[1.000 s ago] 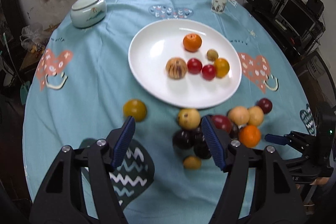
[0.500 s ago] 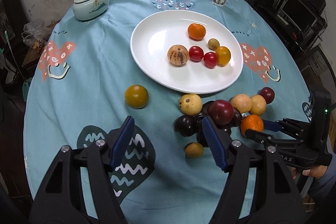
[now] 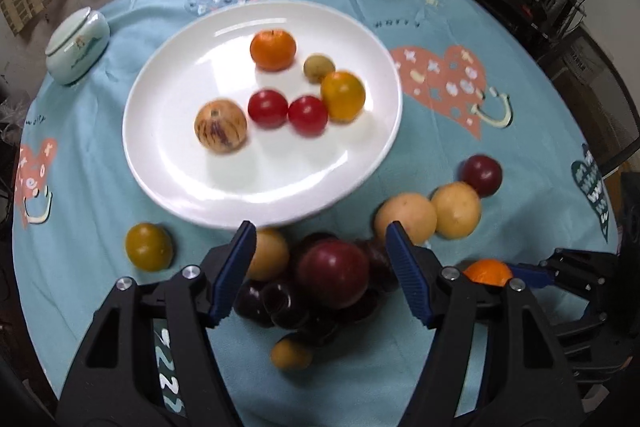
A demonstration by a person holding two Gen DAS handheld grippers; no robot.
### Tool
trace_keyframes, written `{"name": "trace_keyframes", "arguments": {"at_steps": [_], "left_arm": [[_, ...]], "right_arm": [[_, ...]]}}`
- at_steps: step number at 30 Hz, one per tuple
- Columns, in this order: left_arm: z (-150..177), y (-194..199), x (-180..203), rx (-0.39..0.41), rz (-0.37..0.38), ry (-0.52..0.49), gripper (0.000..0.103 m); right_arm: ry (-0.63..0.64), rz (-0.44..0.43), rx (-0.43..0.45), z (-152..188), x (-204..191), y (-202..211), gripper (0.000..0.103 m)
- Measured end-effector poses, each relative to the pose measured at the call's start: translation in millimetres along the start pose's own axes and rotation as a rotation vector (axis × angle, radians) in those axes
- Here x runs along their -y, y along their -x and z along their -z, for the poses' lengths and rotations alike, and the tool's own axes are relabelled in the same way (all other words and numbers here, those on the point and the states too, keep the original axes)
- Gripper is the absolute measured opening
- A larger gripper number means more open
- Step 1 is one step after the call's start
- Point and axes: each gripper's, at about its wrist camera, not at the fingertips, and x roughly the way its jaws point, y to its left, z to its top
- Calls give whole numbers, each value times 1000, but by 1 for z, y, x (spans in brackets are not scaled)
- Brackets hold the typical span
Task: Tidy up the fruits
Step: 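Grasp a mandarin orange with the right tool while the left tool grasps a dark purple plum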
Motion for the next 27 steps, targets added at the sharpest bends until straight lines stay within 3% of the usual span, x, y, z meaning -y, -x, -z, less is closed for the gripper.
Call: {"name": "trace_keyframes", "arguments": {"at_steps": [5,7,8,13,19,25,27], "left_arm": [[51,19,12,18,82,-100,69],[69,31,13,17,172,-86,69],[73,37,12,31,183,-78,69],[58,45,-7,83,158,7,69],[72,60,-29,72,91,-8,69],[117,55,23,-29,133,-252,69],[127,45,35,-56,136,-270,69]], "right_arm": [[-23,-9,-12,4,7,-1,46],[-31,-23,-12,6,10,0,46],[-32,-27,-14,6,10,0,47],[-19,-15,-21,6,9,3,47],[21,-25,-7,10,3,14,47],[26,-26,-38,16,2,9,47],[31,-30,-42,16,-1,7,47]]}}
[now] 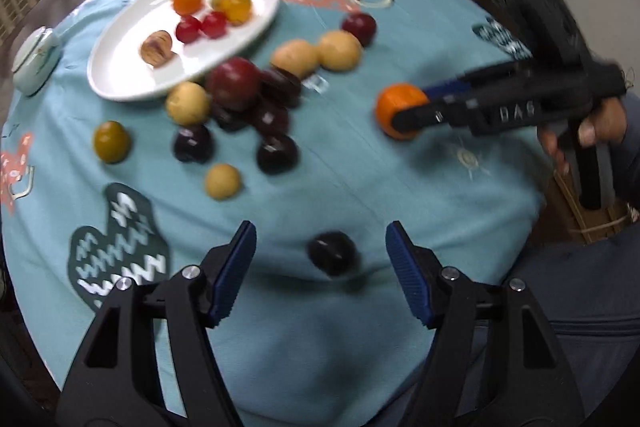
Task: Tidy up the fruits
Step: 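Grasp a mandarin orange with the right tool while the left tool grasps a dark purple plum, then carry both fruits over the white plate and open both tools to release them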
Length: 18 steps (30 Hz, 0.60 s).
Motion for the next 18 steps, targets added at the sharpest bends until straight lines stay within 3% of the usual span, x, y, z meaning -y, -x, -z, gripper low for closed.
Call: {"name": "trace_keyframes", "arguments": {"at_steps": [6,7,9,13,18], "left_arm": [[3,-26,-1,-53,0,64,65],[4,-30,-1,-63,-1,68,60],[6,-37,-4,-100,0,91,31],[5,-30,-13,-69,1,130,31],[-10,0,-18,26,-22,140,31]], "right_arm": [[8,-5,2,4,-7,1,47],[5,-3,2,5,-7,1,47],[2,0,4,6,-6,2,47],[5,0,7,6,-8,3,47],[25,-6,9,3,-16,1,47]]}}
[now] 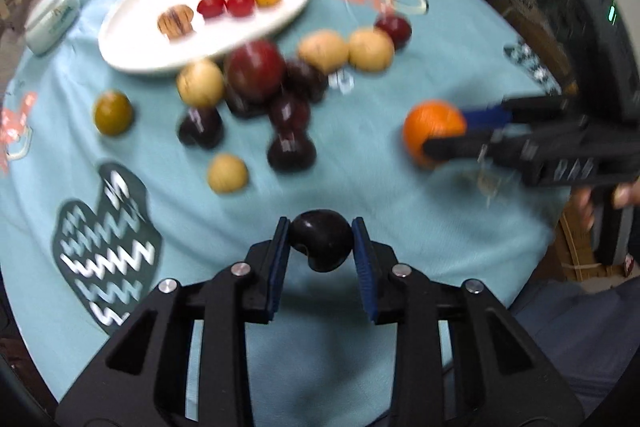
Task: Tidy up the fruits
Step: 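Carry both fruits over the white plate and open both tools to release them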
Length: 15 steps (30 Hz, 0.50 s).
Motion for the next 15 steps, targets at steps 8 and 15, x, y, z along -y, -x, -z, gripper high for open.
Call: {"name": "trace_keyframes", "arguments": {"at_steps": [8,15], "left_arm": [[-24,14,-12,46,-6,54,31],[-82,31,-40,171,-53,119,32]], "right_arm": [[36,8,-47,2,-11,-11,47],[100,18,66,-41,-21,16,47]]}}
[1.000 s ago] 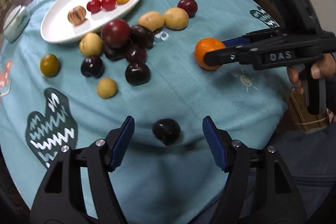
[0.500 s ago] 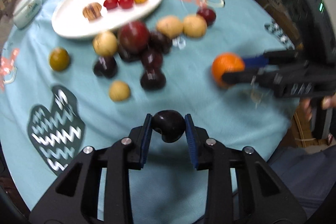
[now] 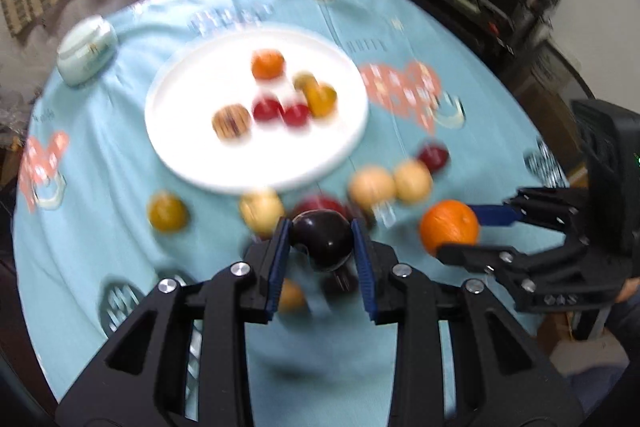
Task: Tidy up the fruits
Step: 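Carry both fruits over the white plate and open both tools to release them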
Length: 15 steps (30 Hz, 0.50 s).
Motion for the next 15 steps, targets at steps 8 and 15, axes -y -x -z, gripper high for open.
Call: {"name": "trace_keyframes", "arguments": {"at_steps": [8,15], "left_arm": [[-76,-18,-35,58,-81,75,32],[-109,-59,-62,10,-133,139,32]], "right_arm": [[86,9,124,-85,-7,10,47],[117,26,110,-140,-4,-25,47]]}}
